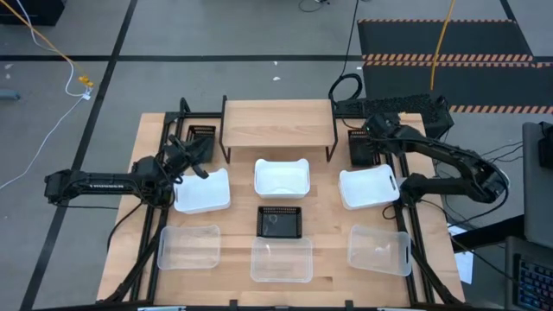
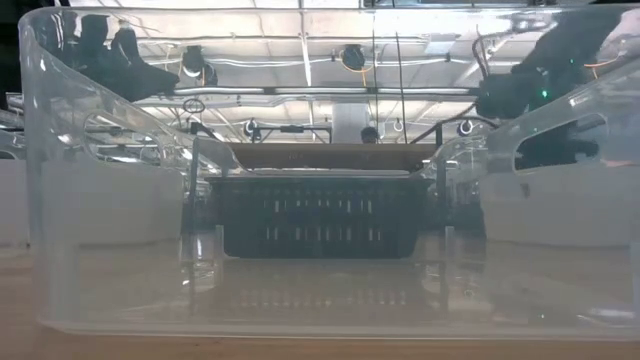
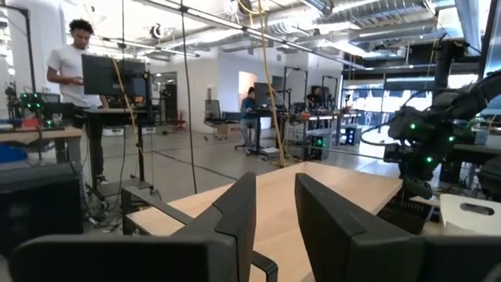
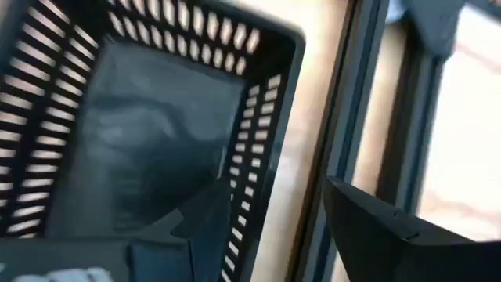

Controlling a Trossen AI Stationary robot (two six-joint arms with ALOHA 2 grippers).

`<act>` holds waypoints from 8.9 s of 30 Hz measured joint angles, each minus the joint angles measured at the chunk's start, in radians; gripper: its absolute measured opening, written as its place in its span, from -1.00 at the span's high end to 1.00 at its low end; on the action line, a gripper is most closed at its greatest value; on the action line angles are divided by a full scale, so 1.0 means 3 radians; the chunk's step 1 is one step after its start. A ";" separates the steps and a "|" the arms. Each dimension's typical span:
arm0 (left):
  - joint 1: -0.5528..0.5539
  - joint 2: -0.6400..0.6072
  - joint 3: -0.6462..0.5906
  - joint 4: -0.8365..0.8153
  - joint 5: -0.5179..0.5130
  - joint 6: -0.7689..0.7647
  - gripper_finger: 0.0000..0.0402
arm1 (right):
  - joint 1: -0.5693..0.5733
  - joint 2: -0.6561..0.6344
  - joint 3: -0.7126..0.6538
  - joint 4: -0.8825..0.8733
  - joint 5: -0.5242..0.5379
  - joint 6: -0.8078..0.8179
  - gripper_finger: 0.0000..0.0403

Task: Stack baskets on shelf by color
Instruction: Put the top right black bin on the shelf, then stack the bottom black bin on top of the black bin on the shelf

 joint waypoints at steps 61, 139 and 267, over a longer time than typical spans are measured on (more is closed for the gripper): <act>0.0103 0.0000 0.0000 0.0342 -0.0010 0.0249 0.54 | 0.0044 -0.1437 0.0124 0.2772 -0.0812 -0.0081 0.99; 0.0291 0.0000 0.0000 -0.0011 -0.0009 -0.0177 0.54 | 0.1224 0.0296 0.0843 0.2086 -0.0007 0.0803 0.42; 0.0300 0.0000 0.0000 -0.0188 -0.0010 0.0003 0.54 | 0.3449 0.1565 0.1278 0.1862 -0.1779 -0.4814 0.99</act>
